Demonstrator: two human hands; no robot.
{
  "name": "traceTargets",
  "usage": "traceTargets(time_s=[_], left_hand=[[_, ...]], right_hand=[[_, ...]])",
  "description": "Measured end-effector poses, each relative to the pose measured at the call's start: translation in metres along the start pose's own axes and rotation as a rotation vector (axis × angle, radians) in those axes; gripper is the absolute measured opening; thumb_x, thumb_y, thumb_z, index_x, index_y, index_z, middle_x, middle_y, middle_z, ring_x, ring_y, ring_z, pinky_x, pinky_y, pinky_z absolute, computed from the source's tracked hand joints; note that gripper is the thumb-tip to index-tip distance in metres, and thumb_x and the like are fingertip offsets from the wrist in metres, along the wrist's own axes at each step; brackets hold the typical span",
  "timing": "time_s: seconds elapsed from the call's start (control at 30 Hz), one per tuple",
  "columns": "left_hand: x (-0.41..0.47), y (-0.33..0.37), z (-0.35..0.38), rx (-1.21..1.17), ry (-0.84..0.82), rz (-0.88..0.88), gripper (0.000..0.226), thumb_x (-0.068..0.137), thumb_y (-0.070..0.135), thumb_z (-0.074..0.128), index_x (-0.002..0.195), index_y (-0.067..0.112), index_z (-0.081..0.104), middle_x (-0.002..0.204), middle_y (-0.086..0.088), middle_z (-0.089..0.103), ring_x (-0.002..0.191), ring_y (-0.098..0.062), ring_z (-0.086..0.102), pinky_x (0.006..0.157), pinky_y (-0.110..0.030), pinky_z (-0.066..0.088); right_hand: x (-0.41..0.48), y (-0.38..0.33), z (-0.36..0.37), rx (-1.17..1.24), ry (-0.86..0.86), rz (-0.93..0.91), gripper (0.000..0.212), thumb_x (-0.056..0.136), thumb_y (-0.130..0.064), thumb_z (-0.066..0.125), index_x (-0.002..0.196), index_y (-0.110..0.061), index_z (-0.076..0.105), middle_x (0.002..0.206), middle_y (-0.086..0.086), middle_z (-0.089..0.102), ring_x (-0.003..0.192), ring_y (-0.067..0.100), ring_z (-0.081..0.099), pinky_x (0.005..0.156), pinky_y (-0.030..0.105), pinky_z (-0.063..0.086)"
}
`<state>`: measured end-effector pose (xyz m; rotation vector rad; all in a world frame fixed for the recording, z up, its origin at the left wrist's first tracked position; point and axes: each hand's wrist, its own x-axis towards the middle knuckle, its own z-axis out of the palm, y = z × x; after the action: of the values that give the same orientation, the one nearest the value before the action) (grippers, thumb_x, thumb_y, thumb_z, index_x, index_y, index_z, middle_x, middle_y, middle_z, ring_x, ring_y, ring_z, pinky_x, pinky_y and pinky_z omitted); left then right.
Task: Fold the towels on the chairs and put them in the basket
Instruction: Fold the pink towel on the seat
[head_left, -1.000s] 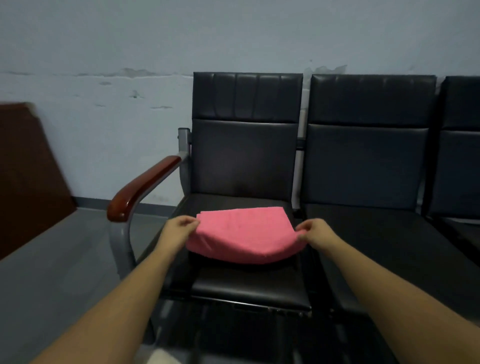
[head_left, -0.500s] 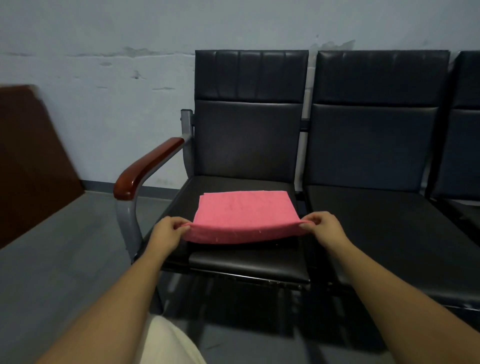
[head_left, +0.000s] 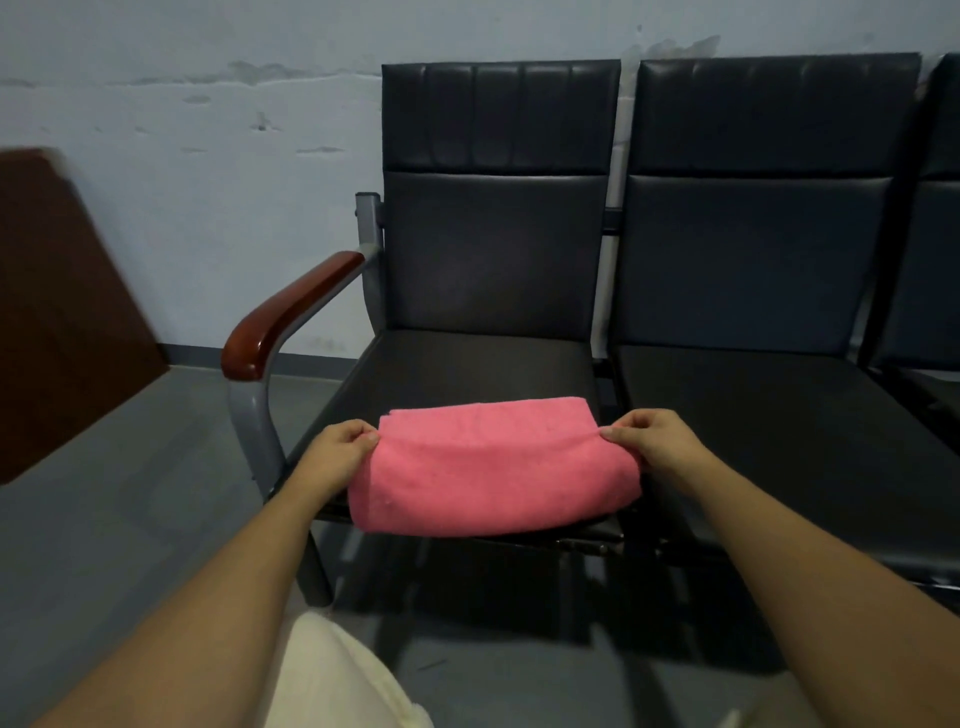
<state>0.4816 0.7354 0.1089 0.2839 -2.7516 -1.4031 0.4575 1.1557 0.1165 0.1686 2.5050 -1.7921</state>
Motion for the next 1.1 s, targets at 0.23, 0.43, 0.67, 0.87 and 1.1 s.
traceTargets(time_s=[0.23,0.43,0.67,0.87,1.1], left_hand=[[0.021,-0.004,0.009,0.074,0.187,0.04,0.014,0.095,0.032,0.062,0.09,0.024,0.073,0.09,0.004,0.072,0.091,-0.019,0.066,0.083,-0.041,0.053],[0.073,0.016,0.015,0.026,0.317,0.022,0.012,0.092,0.031,0.064,0.092,0.025,0.074,0.095,-0.005,0.074,0.094,-0.026,0.067,0.087,-0.043,0.055],[0.104,-0.011,0.044,-0.223,0.266,-0.131,0.04,0.09,0.028,0.068,0.124,0.008,0.06,0.098,-0.01,0.072,0.079,-0.027,0.07,0.083,-0.043,0.059],[0.095,-0.011,0.05,0.168,0.305,-0.09,0.044,0.091,0.027,0.066,0.128,0.005,0.057,0.129,-0.017,0.058,0.117,-0.033,0.057,0.098,-0.038,0.044],[0.08,-0.008,0.05,0.389,0.126,-0.278,0.072,0.087,0.051,0.07,0.128,-0.005,0.049,0.132,-0.026,0.052,0.121,-0.043,0.052,0.095,-0.044,0.045]], right_hand=[[0.034,0.008,0.017,-0.243,0.071,-0.078,0.008,0.085,-0.003,0.074,0.092,0.001,0.074,0.077,0.007,0.066,0.067,0.011,0.054,0.058,0.017,0.042],[0.094,-0.003,0.028,-0.329,0.197,-0.089,0.009,0.079,-0.012,0.08,0.079,-0.017,0.072,0.078,0.006,0.07,0.075,0.016,0.062,0.075,0.034,0.052],[0.134,0.006,0.049,-0.388,0.248,-0.004,0.022,0.085,-0.014,0.072,0.106,-0.008,0.073,0.108,0.013,0.072,0.105,0.028,0.066,0.086,0.03,0.048],[0.121,0.013,0.078,-0.67,0.294,-0.159,0.04,0.09,-0.012,0.055,0.127,0.002,0.056,0.125,0.027,0.053,0.116,0.044,0.052,0.101,0.047,0.044],[0.063,-0.013,0.144,-0.965,-0.166,-0.425,0.041,0.094,-0.041,0.048,0.12,-0.011,0.057,0.124,0.014,0.057,0.115,0.035,0.054,0.099,0.043,0.044]])
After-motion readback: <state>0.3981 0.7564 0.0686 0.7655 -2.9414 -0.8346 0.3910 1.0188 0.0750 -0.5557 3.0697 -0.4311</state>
